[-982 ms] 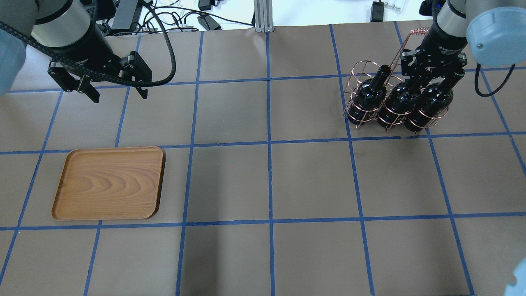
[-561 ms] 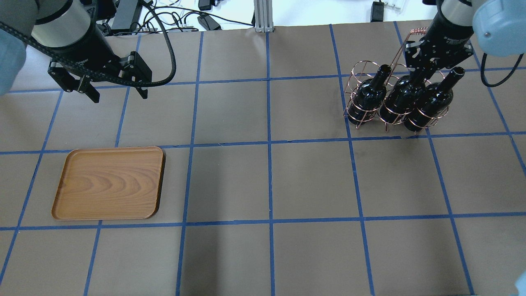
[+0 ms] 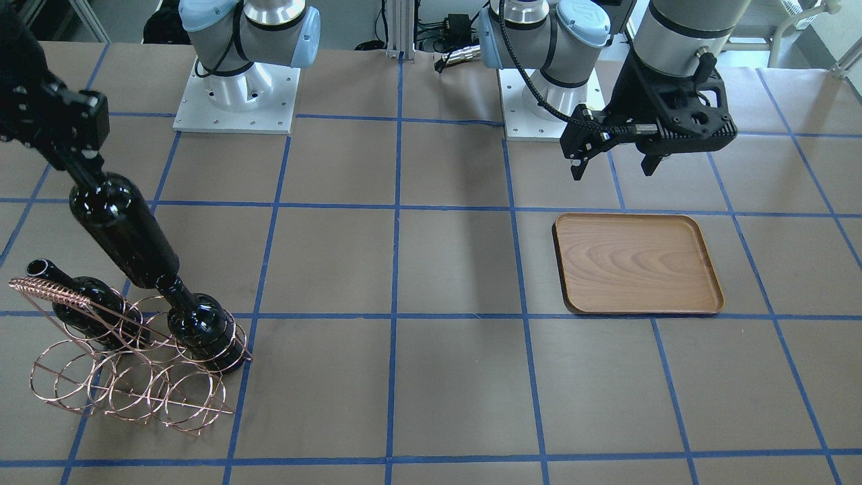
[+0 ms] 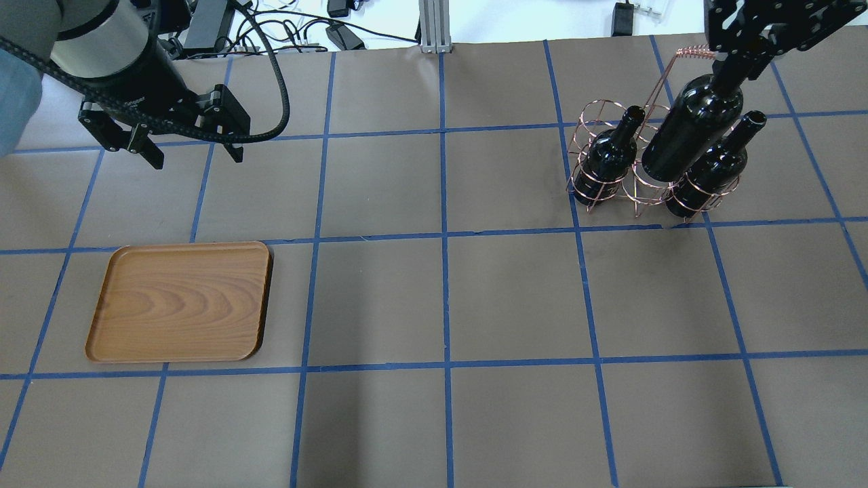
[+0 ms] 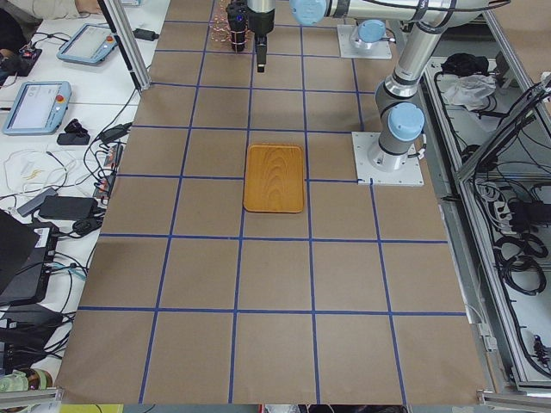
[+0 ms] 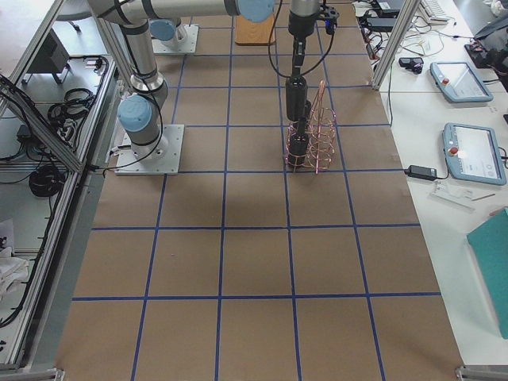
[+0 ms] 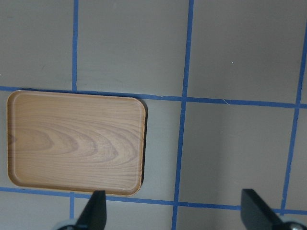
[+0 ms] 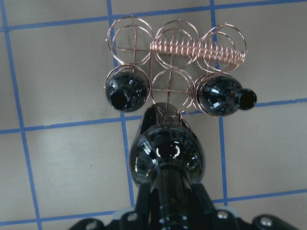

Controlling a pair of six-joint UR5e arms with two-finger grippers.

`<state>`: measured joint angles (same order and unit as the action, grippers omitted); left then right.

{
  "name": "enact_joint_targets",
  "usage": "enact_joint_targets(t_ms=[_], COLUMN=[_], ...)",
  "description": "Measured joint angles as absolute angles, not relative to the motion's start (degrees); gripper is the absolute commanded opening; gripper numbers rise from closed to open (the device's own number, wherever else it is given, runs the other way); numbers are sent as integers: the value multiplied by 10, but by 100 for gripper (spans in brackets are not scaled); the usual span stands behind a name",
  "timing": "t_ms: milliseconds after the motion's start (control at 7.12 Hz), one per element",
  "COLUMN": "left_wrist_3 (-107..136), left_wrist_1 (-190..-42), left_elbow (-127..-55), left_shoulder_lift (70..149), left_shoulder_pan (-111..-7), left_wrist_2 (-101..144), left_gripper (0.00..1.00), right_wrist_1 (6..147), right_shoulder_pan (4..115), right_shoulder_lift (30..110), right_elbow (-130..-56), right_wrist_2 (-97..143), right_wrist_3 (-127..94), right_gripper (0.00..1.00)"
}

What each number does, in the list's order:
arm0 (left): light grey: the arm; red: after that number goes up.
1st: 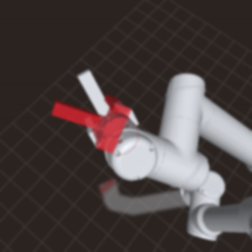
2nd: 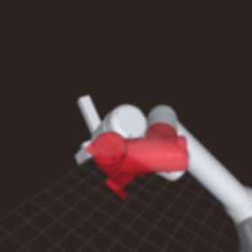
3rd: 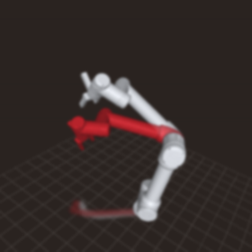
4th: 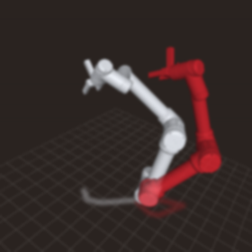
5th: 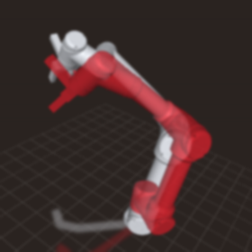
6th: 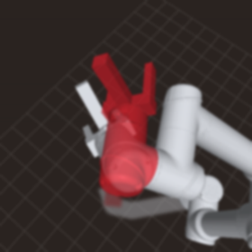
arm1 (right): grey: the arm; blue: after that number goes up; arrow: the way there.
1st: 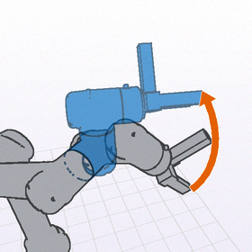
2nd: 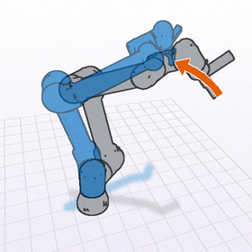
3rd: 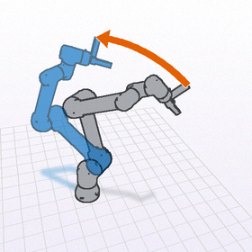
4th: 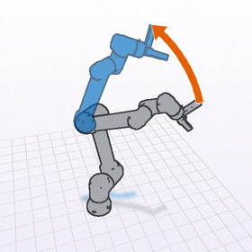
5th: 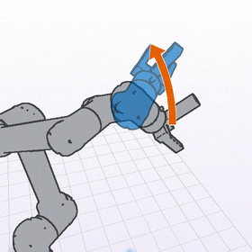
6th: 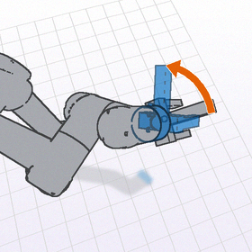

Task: Take wine from basket and place on tray
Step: 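Lift the dark bottle out of the rack with the right gripper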

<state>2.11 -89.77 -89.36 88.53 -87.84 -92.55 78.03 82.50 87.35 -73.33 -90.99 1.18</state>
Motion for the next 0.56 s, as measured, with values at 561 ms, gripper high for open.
enact_joint_targets(t_ms=[561], left_wrist_3=[16], left_wrist_1=[-895], left_elbow=[-892], left_shoulder_lift=[883], left_shoulder_pan=[-867], left_wrist_2=[-924], left_gripper=[100], right_wrist_1=[803], right_shoulder_pan=[1058], right_shoulder_lift=[869], right_elbow=[-785], right_wrist_2=[-882], right_wrist_3=[-264], right_gripper=[0])
